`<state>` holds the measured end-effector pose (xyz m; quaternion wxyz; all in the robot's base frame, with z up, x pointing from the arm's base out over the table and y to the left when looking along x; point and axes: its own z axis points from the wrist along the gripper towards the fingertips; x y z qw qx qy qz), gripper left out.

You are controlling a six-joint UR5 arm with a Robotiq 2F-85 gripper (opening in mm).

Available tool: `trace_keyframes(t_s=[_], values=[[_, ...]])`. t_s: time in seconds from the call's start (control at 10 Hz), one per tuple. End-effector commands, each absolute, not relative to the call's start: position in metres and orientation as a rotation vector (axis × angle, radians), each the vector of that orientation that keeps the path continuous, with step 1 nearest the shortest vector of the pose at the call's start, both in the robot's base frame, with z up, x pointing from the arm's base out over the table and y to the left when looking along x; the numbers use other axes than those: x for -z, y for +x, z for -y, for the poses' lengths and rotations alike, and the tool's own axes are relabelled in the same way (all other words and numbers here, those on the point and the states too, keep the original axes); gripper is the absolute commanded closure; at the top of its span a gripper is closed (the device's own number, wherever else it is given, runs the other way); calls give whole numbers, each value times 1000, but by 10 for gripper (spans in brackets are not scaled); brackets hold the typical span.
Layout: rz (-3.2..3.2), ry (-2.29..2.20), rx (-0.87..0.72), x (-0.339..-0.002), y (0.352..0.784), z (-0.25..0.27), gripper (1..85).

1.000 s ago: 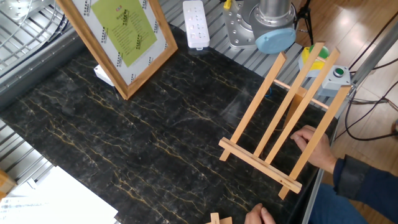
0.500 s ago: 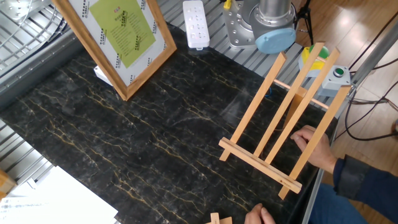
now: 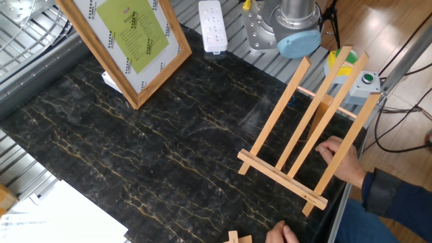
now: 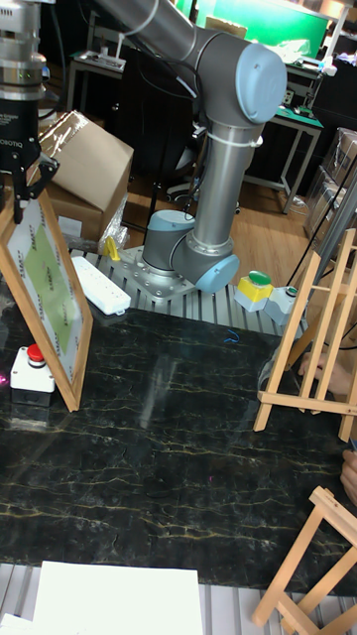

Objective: Put the photo frame on the bracket

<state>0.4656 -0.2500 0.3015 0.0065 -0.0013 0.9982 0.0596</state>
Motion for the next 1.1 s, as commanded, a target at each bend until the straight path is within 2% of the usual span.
trace_keyframes(t_s=[0.0, 1.0], values=[[-3105, 57, -263, -305, 469, 238, 847], [-3038, 24, -355, -309, 484, 222, 847]])
